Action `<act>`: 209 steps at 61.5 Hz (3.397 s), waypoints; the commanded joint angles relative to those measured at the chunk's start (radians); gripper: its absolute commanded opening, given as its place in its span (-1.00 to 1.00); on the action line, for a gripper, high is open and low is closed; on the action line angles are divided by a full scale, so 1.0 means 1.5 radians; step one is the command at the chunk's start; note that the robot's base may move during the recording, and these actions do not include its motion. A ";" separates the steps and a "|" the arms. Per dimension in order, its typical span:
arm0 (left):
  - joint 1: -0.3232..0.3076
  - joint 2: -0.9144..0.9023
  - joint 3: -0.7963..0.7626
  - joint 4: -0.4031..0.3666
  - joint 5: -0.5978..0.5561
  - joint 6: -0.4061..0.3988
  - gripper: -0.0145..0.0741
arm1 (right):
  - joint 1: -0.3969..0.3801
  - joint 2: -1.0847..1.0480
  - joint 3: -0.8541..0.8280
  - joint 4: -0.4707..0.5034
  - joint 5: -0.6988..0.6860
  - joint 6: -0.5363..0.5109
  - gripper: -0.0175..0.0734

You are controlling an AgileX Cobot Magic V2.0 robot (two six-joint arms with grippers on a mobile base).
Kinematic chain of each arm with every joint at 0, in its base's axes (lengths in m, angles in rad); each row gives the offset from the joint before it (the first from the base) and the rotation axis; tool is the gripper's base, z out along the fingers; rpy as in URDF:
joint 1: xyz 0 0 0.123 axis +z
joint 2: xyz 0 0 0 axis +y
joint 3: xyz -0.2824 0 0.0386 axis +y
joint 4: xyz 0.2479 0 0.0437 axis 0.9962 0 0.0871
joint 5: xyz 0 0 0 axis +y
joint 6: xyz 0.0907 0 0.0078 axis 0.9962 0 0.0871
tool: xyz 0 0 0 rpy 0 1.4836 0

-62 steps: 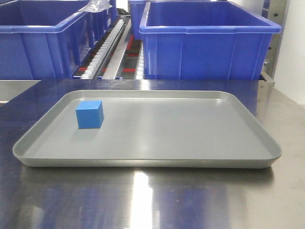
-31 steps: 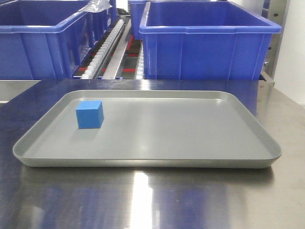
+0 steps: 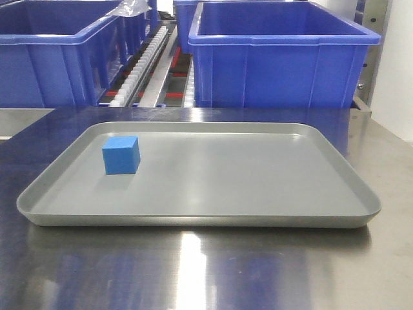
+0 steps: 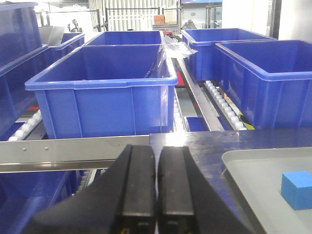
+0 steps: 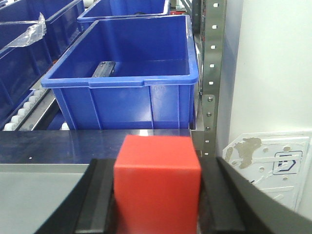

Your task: Sort and place red and blue blocks on shelf

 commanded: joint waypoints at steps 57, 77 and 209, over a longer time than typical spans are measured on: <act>-0.018 0.646 -0.499 0.003 0.394 -0.094 -0.39 | -0.004 0.003 -0.019 -0.005 -0.055 -0.005 -0.49; -0.137 0.902 -0.712 0.010 0.574 -0.107 -0.39 | -0.004 0.003 -0.019 -0.005 -0.055 -0.005 -0.49; -0.340 1.261 -1.022 0.087 0.711 -0.454 -0.08 | -0.004 0.003 -0.019 -0.005 -0.055 -0.005 -0.49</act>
